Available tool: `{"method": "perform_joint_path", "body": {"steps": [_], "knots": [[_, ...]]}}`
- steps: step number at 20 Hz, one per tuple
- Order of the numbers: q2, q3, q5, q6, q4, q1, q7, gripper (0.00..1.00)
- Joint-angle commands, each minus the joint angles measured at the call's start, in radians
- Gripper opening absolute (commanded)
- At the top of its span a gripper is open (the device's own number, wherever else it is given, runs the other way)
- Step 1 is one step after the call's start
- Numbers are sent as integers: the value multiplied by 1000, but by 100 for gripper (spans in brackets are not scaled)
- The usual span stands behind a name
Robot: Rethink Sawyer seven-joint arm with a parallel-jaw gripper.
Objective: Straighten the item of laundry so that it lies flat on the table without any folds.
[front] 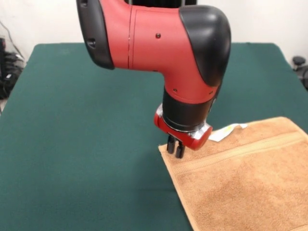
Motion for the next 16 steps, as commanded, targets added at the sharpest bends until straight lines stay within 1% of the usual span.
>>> {"method": "perform_joint_path", "body": {"steps": [1, 2, 5, 12, 13, 16], "knots": [[222, 93, -145, -265, 118, -61, -241, 100], [222, 88, -153, -270, 117, -56, -234, 100], [225, 113, -138, -285, 133, -80, -237, 100], [230, 90, -189, -312, 113, -55, -218, 100], [230, 96, -188, -306, 114, -59, -223, 0], [232, 113, -177, -297, 118, -72, -239, 0]]}}
